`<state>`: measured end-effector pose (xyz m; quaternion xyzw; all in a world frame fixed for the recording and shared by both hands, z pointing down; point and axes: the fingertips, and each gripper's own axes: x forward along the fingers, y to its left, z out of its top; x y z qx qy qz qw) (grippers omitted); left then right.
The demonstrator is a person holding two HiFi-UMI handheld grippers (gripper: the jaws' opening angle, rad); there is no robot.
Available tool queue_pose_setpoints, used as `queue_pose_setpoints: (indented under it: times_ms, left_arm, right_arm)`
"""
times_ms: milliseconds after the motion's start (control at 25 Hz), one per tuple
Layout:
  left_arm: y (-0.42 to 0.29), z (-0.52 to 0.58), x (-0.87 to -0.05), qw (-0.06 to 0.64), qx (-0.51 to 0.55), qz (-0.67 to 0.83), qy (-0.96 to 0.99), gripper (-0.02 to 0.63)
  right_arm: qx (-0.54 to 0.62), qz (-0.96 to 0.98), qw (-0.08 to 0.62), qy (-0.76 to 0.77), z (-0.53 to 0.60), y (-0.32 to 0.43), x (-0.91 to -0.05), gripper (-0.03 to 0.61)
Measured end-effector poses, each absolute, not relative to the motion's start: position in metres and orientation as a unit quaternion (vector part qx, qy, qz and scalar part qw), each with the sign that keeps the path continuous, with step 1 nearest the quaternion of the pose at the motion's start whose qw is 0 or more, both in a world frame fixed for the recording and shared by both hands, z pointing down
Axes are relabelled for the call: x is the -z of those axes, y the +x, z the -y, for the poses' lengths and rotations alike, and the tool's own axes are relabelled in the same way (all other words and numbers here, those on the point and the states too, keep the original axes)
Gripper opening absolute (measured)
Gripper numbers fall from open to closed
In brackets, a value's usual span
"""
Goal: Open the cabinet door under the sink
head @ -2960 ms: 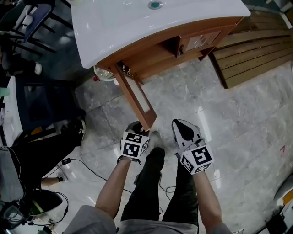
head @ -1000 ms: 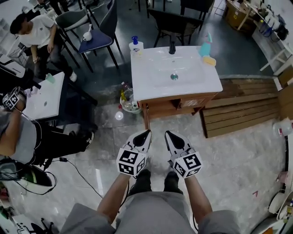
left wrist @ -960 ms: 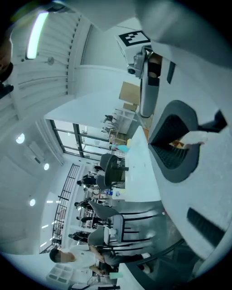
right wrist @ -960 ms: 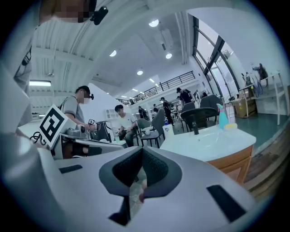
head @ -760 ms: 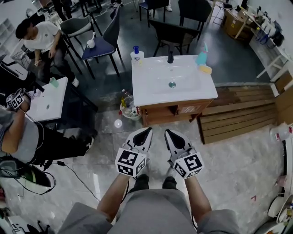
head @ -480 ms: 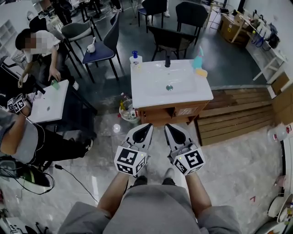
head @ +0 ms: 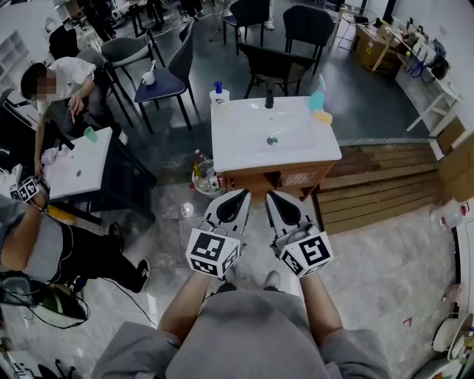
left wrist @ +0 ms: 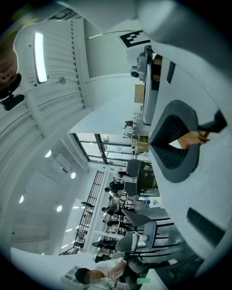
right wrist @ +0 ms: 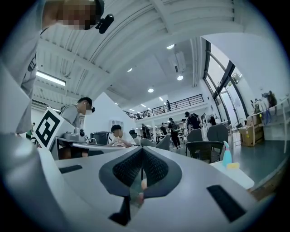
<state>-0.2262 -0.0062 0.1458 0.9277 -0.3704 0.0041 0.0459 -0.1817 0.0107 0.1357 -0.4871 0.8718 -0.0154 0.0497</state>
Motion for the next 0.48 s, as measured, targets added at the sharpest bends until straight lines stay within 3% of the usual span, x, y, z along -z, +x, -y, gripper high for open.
queue_pose_setpoints:
  times_ms: [480]
  left_arm:
    - [-0.217,0.004,-0.139,0.044,0.001,0.371,0.928,0.006]
  right_arm:
    - [0.008,-0.872,0.049,-0.486,-0.014,-0.173,-0.130,0.006]
